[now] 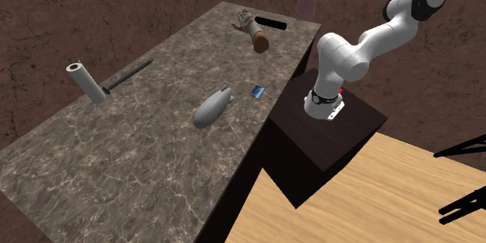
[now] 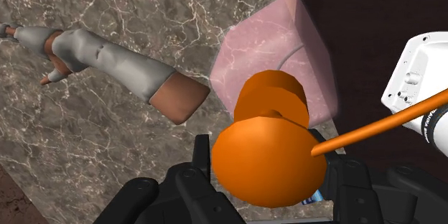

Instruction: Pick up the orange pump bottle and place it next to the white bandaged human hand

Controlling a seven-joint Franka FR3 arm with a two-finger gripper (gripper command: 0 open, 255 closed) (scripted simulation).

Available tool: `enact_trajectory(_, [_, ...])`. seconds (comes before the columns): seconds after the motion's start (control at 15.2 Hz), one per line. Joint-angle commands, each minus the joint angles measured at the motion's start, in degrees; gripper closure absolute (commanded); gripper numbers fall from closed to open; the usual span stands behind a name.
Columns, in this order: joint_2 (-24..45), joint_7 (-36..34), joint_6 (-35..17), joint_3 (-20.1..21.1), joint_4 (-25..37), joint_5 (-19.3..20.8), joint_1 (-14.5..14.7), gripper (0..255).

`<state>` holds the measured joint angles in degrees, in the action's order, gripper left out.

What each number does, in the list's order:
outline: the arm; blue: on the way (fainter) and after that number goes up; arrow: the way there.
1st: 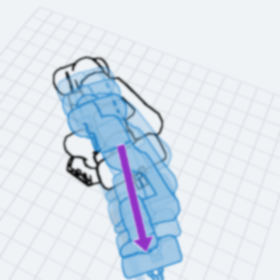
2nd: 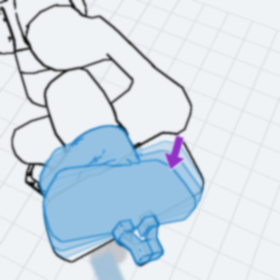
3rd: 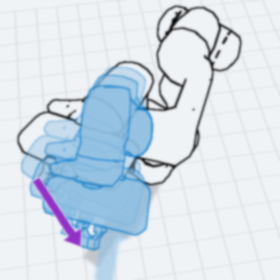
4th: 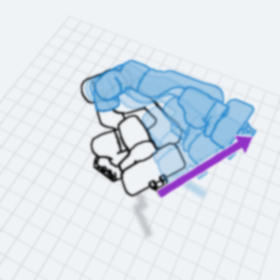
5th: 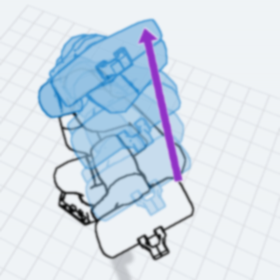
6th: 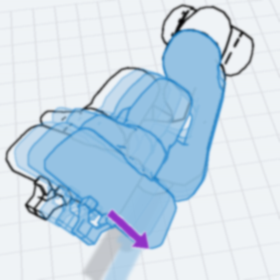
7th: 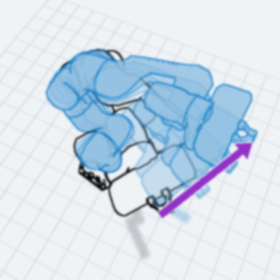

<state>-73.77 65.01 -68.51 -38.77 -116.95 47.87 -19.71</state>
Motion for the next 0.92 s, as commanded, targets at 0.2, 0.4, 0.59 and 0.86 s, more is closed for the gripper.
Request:
enact_trajectory(0.2, [-2.83,-0.61,-1.88,-1.45,-4.50,1.51,-1.06,255])
enact_trajectory(0.4, [-4.49,-0.89,-2.92,-2.40,-7.09,2.48,-1.77,255])
enact_trajectory(0.59, [-6.10,-1.14,-3.93,-3.43,-9.58,3.53,-2.48,255])
enact_trajectory(0.86, [-8.18,-1.41,-5.24,-4.95,-12.77,5.03,-3.47,255])
